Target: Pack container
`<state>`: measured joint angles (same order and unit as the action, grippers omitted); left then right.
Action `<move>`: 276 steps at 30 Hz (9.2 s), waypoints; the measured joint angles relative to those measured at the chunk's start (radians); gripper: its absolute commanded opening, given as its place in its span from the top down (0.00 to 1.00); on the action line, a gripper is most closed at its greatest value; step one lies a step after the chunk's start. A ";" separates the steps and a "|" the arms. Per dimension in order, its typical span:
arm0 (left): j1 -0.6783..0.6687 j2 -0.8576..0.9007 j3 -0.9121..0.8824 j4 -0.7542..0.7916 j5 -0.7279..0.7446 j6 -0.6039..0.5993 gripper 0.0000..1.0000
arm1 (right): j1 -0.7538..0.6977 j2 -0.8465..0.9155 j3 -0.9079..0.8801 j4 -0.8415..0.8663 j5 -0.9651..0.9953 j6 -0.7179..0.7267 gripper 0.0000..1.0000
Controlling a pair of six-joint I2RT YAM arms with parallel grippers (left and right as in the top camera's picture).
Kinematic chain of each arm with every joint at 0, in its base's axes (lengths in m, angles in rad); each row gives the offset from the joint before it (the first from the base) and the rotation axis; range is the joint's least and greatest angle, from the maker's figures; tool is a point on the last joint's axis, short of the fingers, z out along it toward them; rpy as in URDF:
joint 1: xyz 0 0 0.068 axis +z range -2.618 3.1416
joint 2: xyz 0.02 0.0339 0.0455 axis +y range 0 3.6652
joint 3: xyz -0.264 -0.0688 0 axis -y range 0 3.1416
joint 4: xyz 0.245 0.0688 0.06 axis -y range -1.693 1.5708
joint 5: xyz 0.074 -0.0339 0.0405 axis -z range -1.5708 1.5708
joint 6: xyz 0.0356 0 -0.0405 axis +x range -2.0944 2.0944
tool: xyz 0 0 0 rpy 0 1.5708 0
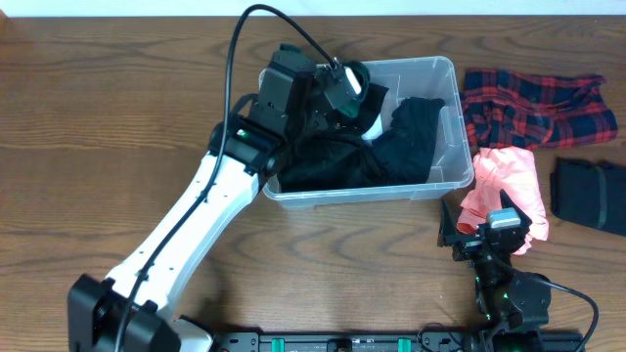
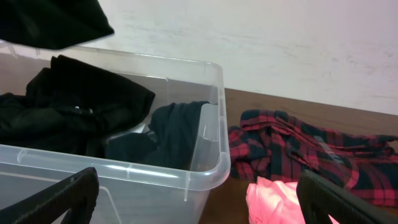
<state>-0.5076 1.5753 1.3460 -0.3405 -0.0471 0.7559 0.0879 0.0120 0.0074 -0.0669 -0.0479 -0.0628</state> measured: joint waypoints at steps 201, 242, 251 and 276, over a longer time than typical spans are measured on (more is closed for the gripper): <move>0.710 -0.032 0.034 -0.285 -0.137 -1.048 0.02 | 0.000 0.000 0.000 0.000 0.000 0.000 0.01; 0.710 -0.032 0.034 -0.285 -0.137 -1.048 0.02 | -0.378 0.985 0.819 -0.361 -0.068 0.063 0.01; 0.710 -0.032 0.034 -0.285 -0.137 -1.048 0.02 | -0.393 1.019 0.822 -0.319 -0.204 0.124 0.01; 0.710 -0.032 0.034 -0.285 -0.137 -1.047 0.02 | -0.940 1.257 0.832 -0.427 0.005 0.553 0.05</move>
<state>0.2024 1.5429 1.3804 -0.6258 -0.1844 -0.2913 -0.8524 1.2686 0.8391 -0.4942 -0.0425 0.4904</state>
